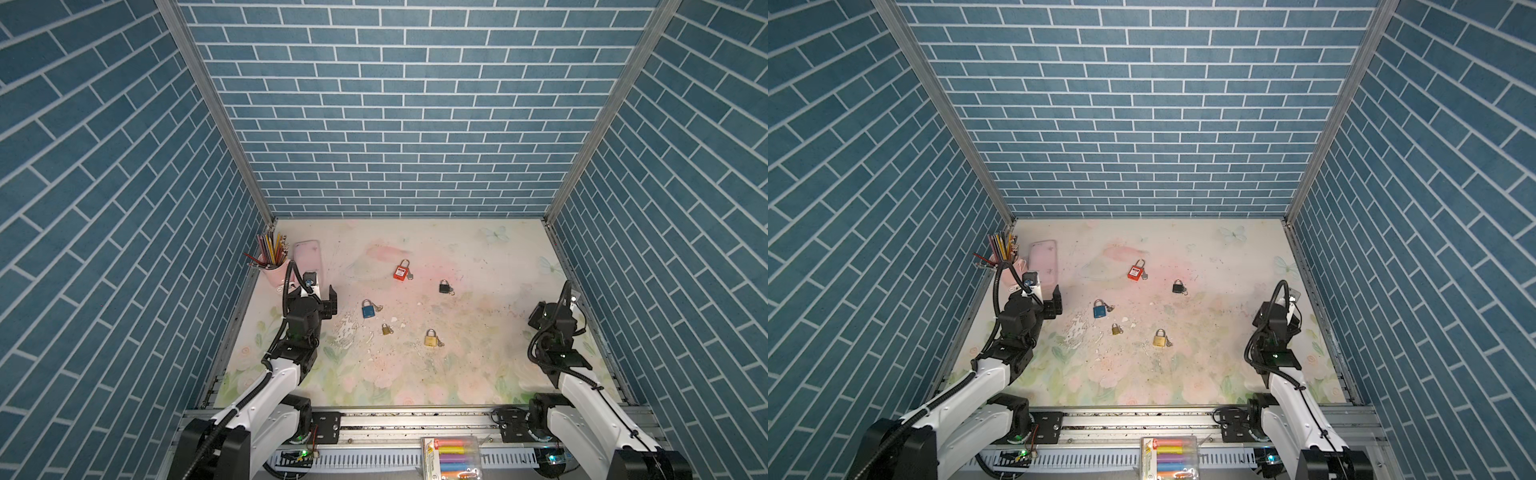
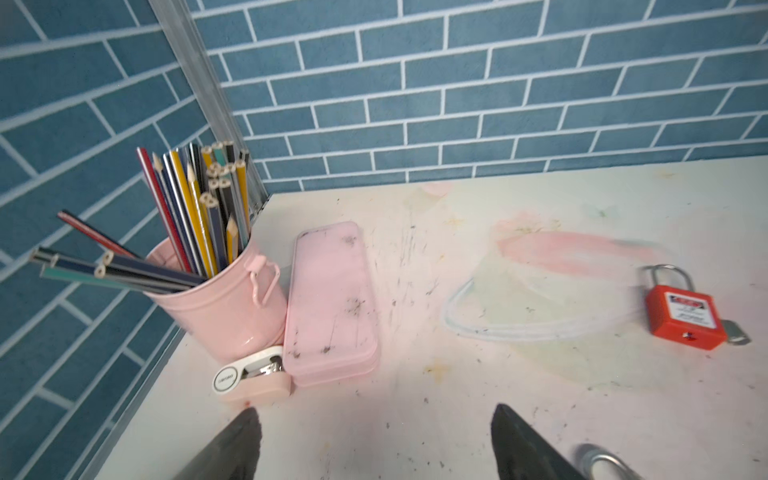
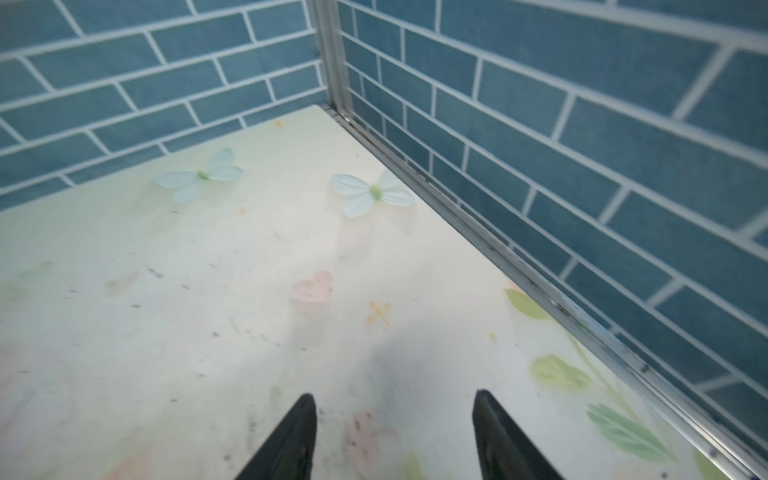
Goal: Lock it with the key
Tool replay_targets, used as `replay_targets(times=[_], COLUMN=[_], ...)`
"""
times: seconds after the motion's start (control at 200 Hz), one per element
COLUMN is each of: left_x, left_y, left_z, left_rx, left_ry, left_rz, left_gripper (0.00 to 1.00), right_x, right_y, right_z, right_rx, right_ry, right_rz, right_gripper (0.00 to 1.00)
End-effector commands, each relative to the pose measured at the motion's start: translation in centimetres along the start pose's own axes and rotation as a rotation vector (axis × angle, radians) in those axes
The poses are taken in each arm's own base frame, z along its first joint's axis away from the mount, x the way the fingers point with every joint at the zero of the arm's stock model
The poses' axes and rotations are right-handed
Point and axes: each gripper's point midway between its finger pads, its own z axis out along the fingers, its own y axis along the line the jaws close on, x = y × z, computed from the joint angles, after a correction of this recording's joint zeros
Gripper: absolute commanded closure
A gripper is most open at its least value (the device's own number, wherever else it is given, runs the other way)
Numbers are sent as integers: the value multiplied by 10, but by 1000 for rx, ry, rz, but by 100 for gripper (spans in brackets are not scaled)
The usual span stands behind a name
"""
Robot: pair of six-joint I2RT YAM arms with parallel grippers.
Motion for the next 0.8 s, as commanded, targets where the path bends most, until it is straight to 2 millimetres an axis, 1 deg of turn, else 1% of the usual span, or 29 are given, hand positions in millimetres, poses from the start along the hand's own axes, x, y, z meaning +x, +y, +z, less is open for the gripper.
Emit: replay_targets(times=[0.0,0.07,0.13,0.195,0.32,0.375,0.4,0.46,0.515,0.54,0.59,0.645,0.7,0.735,0.785,0.795], left_x=[-3,0,0,-2,-15,-14,-10,-5,0,2,-1,3,2,5,5,5], left_y=[21,22,19,16,2,-2,-3,-7,-10,-9,-8,-9,-6,0,1,1], left_z=[5,9,13,20,23,26,29,32,35,36,39,45,55,62,61,62], left_rx=[-94,-74,-50,-31,50,66,72,89,100,97,88,87,79,79,91,89], left_ry=[-70,-94,-114,-112,-200,-212,-203,-205,-198,-195,-203,-169,-140,-115,-113,-112], left_rz=[-71,-84,-69,-55,-13,1,-2,8,13,12,5,10,-6,-41,-45,-45], left_gripper=[13,13,13,13,13,13,13,13,13,13,13,13,13,13,13,13], right_x=[-40,-32,-32,-38,-49,-50,-51,-46,-40,-41,-33,-34,-31,-29,-30,-29], right_y=[-14,-11,-2,11,45,59,66,79,82,85,86,85,86,88,90,90], right_z=[-2,7,16,24,31,35,38,43,43,40,40,40,46,51,56,56], right_rx=[79,84,70,29,-120,-181,-208,-269,-306,-333,-351,-347,-337,-331,-331,-336], right_ry=[-240,-216,-183,-185,-247,-248,-244,-225,-250,-281,-277,-296,-251,-220,-205,-206], right_rz=[80,56,21,1,-73,-110,-129,-148,-141,-145,-153,-156,-152,-161,-160,-160], right_gripper=[39,39,39,39,39,39,39,39,40,39,41,38,37,36,34,33])
